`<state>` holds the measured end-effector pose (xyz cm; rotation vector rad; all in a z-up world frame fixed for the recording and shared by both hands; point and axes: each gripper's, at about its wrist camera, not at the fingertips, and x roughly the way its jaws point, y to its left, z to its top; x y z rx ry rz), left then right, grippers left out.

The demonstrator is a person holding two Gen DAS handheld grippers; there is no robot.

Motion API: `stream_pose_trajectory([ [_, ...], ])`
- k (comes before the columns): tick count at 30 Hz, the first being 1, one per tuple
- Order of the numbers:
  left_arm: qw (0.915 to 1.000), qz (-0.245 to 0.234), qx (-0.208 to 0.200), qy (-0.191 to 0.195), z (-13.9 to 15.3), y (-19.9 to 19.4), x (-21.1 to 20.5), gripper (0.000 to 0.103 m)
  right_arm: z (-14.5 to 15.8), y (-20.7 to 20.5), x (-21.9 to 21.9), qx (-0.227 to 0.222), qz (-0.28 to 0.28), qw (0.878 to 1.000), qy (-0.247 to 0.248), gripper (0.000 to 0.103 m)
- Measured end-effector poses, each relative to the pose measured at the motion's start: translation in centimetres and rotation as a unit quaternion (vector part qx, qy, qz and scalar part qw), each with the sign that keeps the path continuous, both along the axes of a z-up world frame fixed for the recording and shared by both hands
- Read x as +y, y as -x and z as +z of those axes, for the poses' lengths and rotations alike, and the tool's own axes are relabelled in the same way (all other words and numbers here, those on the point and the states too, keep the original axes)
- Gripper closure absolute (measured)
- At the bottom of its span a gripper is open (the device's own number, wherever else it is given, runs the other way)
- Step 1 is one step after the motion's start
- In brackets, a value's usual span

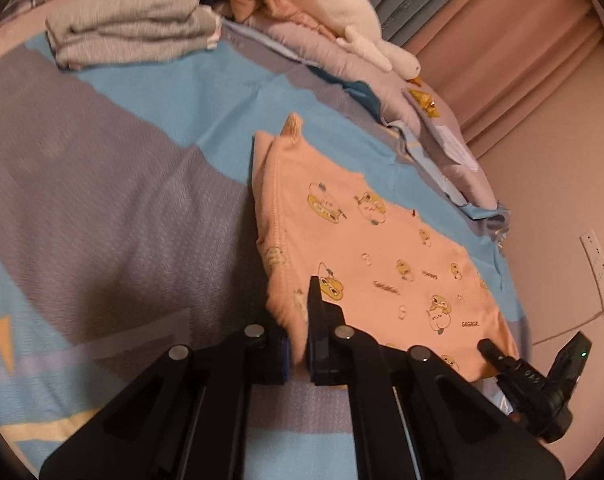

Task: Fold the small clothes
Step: 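Grasp the folded shirt edge with the right gripper while the left gripper pinches the other side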

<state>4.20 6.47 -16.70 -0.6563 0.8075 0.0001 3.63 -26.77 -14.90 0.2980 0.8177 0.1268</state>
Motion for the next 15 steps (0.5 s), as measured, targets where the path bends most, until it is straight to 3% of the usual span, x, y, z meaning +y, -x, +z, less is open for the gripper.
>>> stream_pose_trajectory([
  [7, 0.9996, -0.015, -0.026, 0.001, 1.9, 2.8, -0.1, 0.099, 2.3, 2.4, 1.4, -0.021, 0.024, 0.999, 0.030, 0.095],
  [15, 0.9992, -0.022, -0.001, 0.034, 0.3, 4.5, 0.3, 0.098, 2.0, 3.4, 0.9, -0.010, 0.016, 0.999, 0.026, 0.095],
])
